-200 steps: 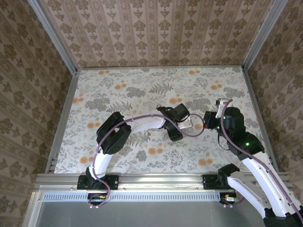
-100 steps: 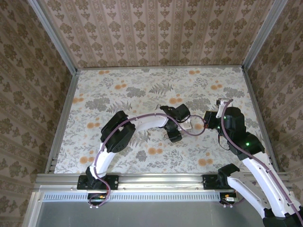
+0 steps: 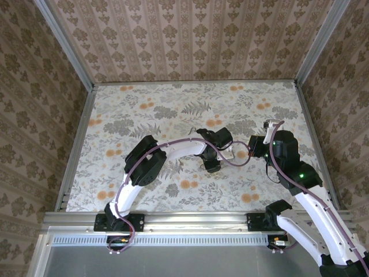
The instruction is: Unlock with the key
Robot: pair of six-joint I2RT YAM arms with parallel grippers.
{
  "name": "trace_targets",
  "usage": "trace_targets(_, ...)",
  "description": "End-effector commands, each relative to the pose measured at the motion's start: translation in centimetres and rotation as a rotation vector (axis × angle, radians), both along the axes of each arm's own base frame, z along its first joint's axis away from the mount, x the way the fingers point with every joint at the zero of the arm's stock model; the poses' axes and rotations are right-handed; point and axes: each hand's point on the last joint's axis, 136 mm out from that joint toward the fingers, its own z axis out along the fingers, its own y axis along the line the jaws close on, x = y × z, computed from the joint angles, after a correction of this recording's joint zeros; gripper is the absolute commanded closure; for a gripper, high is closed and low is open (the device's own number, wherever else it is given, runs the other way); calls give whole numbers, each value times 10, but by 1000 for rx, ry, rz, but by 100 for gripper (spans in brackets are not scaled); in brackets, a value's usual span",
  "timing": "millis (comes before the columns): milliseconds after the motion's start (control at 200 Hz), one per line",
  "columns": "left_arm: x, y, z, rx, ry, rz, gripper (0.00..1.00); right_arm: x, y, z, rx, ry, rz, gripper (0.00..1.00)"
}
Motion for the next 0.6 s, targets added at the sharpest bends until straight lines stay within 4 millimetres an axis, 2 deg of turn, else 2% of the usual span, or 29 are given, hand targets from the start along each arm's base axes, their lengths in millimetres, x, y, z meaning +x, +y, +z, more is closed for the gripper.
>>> trace_targets(0, -2, 7, -10, 44, 9, -1, 59, -3, 2, 14, 15, -35, 16, 100)
trace_targets(145, 2, 5, 1, -6, -28, 21, 59, -4, 1, 13, 22, -33, 11, 100)
trace_targets(260, 9, 4, 18, -85, -75, 58, 59, -4, 1, 13, 39, -29, 5, 100)
trace_targets(480, 20, -1, 69, -303, -194, 127, 59, 2, 2, 7, 56, 21, -18, 100)
trace_targets(595, 23, 0, 99, -422, -270, 146, 59, 6, 7, 15, 102, 3, -13, 100)
